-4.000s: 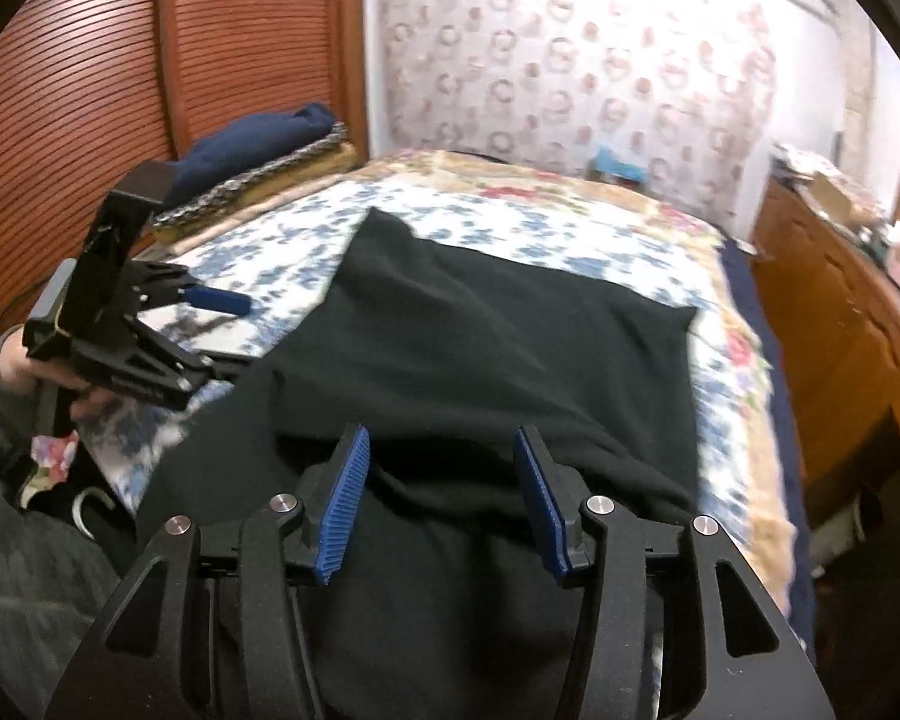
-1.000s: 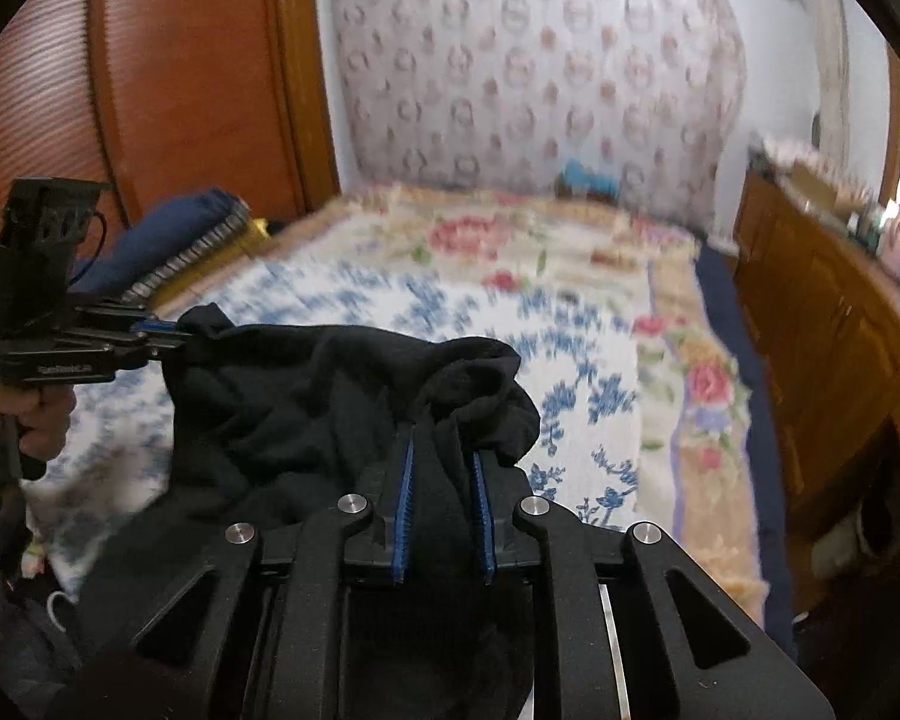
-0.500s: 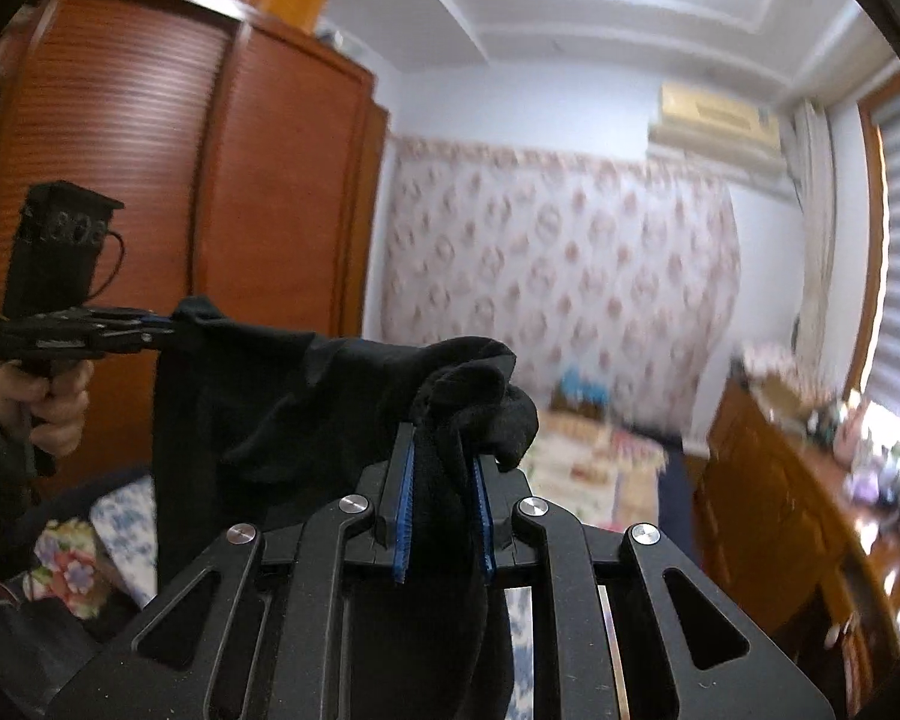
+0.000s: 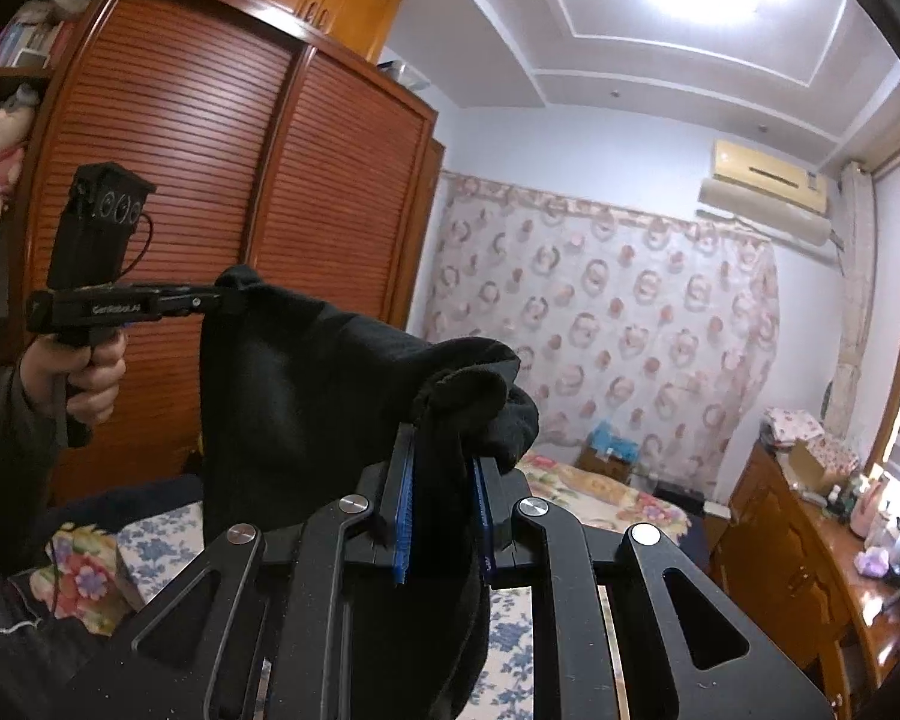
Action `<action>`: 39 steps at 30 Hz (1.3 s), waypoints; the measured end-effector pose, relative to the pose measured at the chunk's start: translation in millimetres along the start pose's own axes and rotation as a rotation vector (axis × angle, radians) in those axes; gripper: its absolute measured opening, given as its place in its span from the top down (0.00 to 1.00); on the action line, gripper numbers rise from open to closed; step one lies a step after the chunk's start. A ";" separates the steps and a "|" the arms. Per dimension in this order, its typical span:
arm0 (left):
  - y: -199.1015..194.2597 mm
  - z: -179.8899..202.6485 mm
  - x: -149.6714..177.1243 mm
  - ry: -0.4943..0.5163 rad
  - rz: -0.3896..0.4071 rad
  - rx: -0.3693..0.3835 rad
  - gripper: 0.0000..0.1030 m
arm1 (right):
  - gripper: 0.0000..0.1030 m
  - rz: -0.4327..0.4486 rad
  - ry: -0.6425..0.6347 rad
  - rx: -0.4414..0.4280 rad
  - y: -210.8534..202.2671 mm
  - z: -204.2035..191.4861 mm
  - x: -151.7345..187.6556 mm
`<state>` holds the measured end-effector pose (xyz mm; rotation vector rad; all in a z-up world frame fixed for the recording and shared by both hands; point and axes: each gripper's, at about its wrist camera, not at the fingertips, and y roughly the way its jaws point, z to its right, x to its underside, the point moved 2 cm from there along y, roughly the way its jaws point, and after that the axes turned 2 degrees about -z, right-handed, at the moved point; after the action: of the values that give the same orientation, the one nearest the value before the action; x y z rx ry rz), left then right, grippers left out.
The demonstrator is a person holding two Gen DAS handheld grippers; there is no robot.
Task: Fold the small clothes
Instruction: 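Lift the shirt with the right gripper while the left gripper grasps its other end, then lower the shirt onto the bed cover and open both grippers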
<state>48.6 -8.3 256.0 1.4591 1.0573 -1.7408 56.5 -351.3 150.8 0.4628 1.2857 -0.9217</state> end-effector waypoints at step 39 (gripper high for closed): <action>196.6 -89.0 187.3 0.048 -0.415 -0.113 0.95 | 0.86 -0.378 0.186 -0.108 238.6 52.9 199.7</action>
<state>223.6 -19.6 30.4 1.2806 1.5440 -1.8914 279.6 -317.3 -69.9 0.2261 1.6193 -1.1354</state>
